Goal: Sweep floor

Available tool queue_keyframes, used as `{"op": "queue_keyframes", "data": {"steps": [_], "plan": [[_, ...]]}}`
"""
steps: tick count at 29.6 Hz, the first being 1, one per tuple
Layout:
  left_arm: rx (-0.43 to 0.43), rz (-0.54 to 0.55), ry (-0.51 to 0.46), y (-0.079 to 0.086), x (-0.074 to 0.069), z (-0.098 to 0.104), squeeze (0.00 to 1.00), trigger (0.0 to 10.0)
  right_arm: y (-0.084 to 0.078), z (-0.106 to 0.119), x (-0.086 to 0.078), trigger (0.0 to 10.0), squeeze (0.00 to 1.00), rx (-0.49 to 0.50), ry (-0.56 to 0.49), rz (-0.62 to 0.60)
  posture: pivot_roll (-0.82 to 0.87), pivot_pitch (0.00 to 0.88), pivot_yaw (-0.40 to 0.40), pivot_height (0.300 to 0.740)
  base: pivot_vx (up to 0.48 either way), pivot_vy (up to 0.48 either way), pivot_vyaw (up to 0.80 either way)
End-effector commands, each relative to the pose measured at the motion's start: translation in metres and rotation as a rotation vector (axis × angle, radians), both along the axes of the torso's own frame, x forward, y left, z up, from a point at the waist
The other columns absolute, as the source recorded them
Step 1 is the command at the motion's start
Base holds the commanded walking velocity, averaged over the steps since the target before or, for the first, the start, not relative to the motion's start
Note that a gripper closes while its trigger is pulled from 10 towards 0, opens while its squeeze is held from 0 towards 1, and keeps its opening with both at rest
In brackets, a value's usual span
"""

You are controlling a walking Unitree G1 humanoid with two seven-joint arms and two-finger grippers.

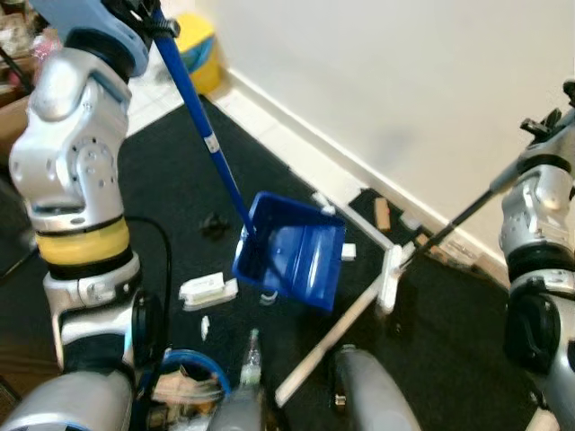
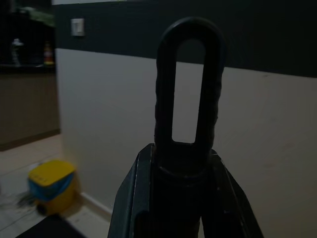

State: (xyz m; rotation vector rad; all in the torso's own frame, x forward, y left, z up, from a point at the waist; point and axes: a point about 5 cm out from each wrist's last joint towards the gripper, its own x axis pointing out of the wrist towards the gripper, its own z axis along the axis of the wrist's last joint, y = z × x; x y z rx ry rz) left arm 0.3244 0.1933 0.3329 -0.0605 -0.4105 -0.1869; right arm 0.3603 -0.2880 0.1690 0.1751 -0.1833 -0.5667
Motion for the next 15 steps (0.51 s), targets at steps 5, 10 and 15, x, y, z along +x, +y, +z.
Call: {"op": "queue_keyframes", "data": {"steps": [5,10,15], "plan": [[-0.007,0.017,-0.031,0.0039,-0.0031,0.0018,0.00,10.0,0.0019,0.0033,0.0008,10.0,0.00,-0.006,-0.019,0.007,0.05,0.048,-0.011,0.740,0.000,0.000,-0.76],[-0.006,0.020,-0.028,0.0045,-0.0025,0.0007,0.00,10.0,0.0015,0.0032,0.0005,10.0,0.00,-0.007,-0.019,0.004,0.05,0.048,-0.011,0.740,0.000,0.000,-0.76],[-0.007,0.022,-0.027,0.0047,-0.0023,0.0003,0.00,10.0,0.0016,0.0029,0.0004,10.0,0.00,-0.007,-0.019,0.004,0.05,0.048,-0.011,0.740,0.000,0.000,-0.76]]}}
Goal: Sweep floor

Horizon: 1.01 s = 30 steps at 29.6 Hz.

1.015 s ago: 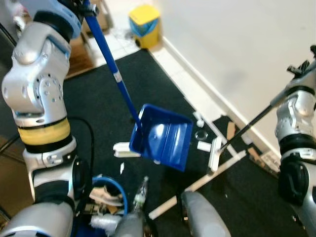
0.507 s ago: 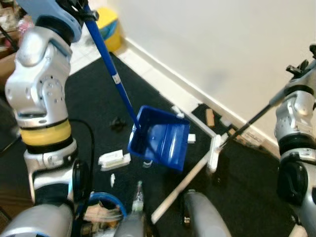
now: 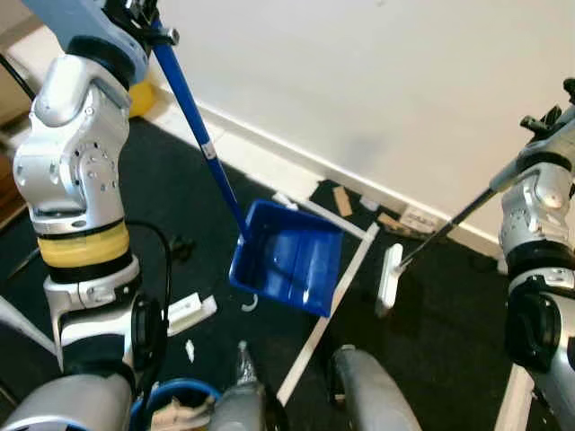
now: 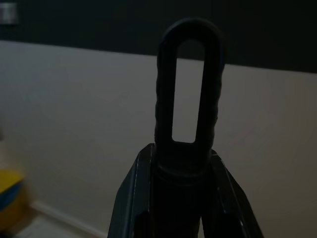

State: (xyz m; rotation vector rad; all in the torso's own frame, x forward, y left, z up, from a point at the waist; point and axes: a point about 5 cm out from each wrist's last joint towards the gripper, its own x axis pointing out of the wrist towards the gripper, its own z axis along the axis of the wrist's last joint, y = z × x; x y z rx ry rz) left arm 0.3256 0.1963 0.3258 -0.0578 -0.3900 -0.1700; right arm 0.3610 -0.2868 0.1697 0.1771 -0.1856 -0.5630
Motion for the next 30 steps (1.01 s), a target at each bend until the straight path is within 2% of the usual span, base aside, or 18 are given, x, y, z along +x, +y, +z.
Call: {"op": "queue_keyframes", "data": {"steps": [1,20,23,24,28,29,30], "plan": [[-0.008,0.007,-0.047,0.002,-0.003,0.007,0.00,10.0,0.000,0.002,0.000,10.0,0.00,-0.007,-0.015,0.001,0.05,0.048,-0.011,0.740,0.000,0.000,-0.76],[-0.010,0.021,-0.031,0.005,-0.002,0.003,0.00,10.0,0.001,0.002,-0.001,10.0,0.00,-0.006,-0.014,-0.001,0.05,0.058,-0.011,0.740,0.000,0.000,-0.76],[-0.002,0.042,0.004,0.007,0.000,-0.005,0.00,10.0,0.001,0.001,-0.001,10.0,0.00,-0.007,-0.015,0.002,0.05,0.059,-0.012,0.740,0.000,0.000,-0.70],[0.002,0.056,0.033,0.010,0.002,-0.013,0.00,10.0,0.002,0.001,0.000,10.0,0.00,-0.010,-0.015,0.006,0.05,0.059,-0.012,0.740,0.000,0.000,0.00],[0.002,0.069,0.054,0.012,0.003,-0.020,0.00,10.0,0.003,0.001,0.000,10.0,0.00,-0.012,-0.015,0.010,0.05,0.060,-0.011,0.740,0.000,0.000,0.00],[-0.001,0.080,0.069,0.015,0.004,-0.025,0.00,10.0,0.003,0.001,0.000,10.0,0.00,-0.013,-0.014,0.012,0.05,0.060,-0.011,0.740,0.000,0.000,0.00],[-0.012,0.102,0.113,0.021,0.004,-0.039,0.00,10.0,0.006,0.001,0.001,10.0,0.00,-0.019,-0.010,0.026,0.05,0.060,-0.011,0.740,0.000,0.000,0.00]]}}
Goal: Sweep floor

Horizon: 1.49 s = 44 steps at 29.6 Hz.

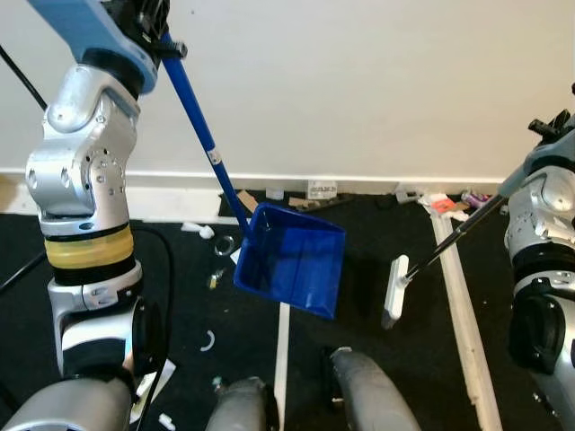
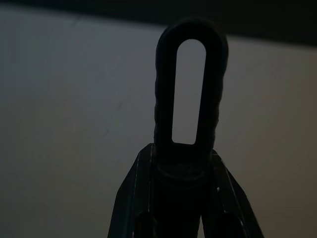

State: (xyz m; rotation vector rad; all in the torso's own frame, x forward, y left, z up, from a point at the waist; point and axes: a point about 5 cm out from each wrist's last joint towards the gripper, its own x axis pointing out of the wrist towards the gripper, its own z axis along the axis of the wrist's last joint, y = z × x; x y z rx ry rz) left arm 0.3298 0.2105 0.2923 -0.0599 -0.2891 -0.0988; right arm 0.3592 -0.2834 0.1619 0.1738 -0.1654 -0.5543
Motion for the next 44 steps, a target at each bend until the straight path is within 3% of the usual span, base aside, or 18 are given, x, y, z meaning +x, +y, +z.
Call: {"op": "queue_keyframes", "data": {"steps": [1,9,24,36,44], "plan": [[-0.004,0.043,0.026,0.009,0.000,-0.011,0.00,10.0,0.004,0.008,0.003,10.0,0.00,-0.023,-0.027,0.026,0.05,0.060,-0.011,0.740,0.000,0.000,0.00],[-0.028,0.044,0.072,0.009,-0.006,-0.037,0.00,10.0,0.018,0.008,0.007,10.0,0.00,-0.062,-0.035,0.113,0.05,0.063,-0.018,0.740,0.000,0.000,0.00],[-0.011,0.012,0.064,0.000,-0.005,-0.042,0.00,10.0,0.009,0.007,0.004,10.0,0.00,-0.041,-0.030,0.085,0.05,0.061,-0.015,0.740,0.369,0.000,0.00],[-0.003,0.008,0.059,0.001,-0.004,-0.041,0.00,10.0,0.009,0.007,0.004,10.0,0.00,-0.032,-0.030,0.080,0.05,0.060,-0.012,0.740,0.480,0.000,-0.67],[0.000,0.008,0.060,0.001,-0.003,-0.042,0.00,10.0,0.009,0.008,0.005,10.0,0.00,-0.040,-0.030,0.079,0.05,0.058,-0.012,0.740,0.480,0.000,0.00]]}}
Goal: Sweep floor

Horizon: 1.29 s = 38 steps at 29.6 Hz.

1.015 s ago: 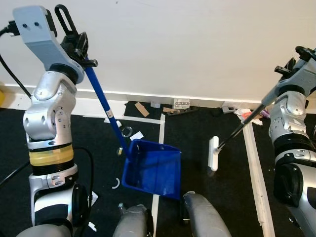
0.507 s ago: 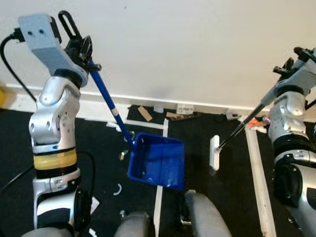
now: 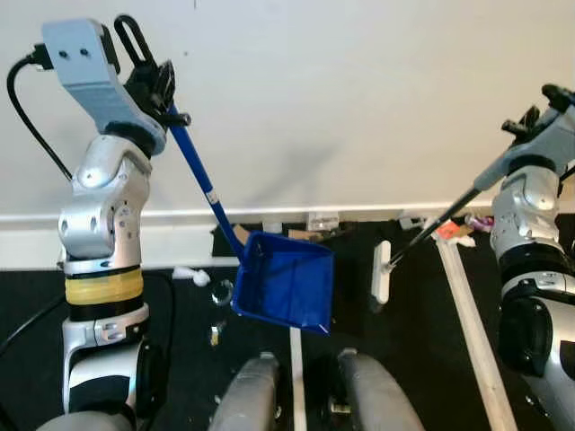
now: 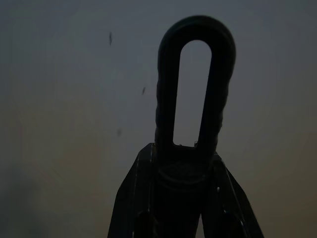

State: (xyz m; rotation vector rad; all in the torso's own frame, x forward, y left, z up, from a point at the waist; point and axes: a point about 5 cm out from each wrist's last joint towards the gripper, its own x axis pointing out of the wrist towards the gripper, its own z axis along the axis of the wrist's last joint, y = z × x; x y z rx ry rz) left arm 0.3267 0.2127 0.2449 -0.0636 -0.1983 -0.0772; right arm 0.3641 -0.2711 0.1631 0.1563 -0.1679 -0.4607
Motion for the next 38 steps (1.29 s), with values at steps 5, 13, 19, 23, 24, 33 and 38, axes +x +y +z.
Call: {"op": "queue_keyframes", "data": {"steps": [5,13,19,23,24,33,38], "plan": [[0.004,-0.009,-0.030,-0.001,0.000,0.005,0.00,10.0,-0.004,0.007,0.000,10.0,0.00,-0.015,-0.026,-0.011,0.05,0.056,-0.012,0.740,0.438,0.000,0.00],[0.012,0.001,-0.015,0.001,0.000,0.002,0.00,10.0,-0.002,0.007,0.001,10.0,0.00,-0.016,-0.024,-0.006,0.05,0.052,-0.012,0.740,0.166,0.000,0.00],[0.011,-0.002,-0.010,0.000,-0.001,0.000,0.00,10.0,-0.002,0.007,0.001,10.0,0.00,-0.018,-0.021,-0.005,0.05,0.052,-0.014,0.740,0.000,0.000,0.00],[0.009,-0.001,-0.007,0.000,-0.001,-0.001,0.00,10.0,-0.002,0.005,0.000,10.0,0.00,-0.024,-0.013,-0.004,0.05,0.052,-0.014,0.740,0.000,0.000,0.00],[0.013,0.004,-0.002,0.002,-0.001,-0.003,0.00,10.0,-0.002,0.004,0.000,10.0,0.00,-0.029,-0.005,-0.001,0.05,0.055,-0.012,0.740,0.000,0.000,0.00],[0.038,0.096,0.076,0.013,0.008,-0.037,0.00,10.0,0.003,-0.007,-0.001,10.0,0.00,-0.057,0.044,0.050,0.05,0.082,-0.008,0.740,0.000,0.000,0.00],[0.107,0.119,0.159,0.013,0.021,-0.064,0.00,10.0,0.010,-0.009,-0.002,10.0,0.00,-0.103,0.051,0.093,0.03,0.109,0.004,0.740,0.000,0.000,0.00]]}}
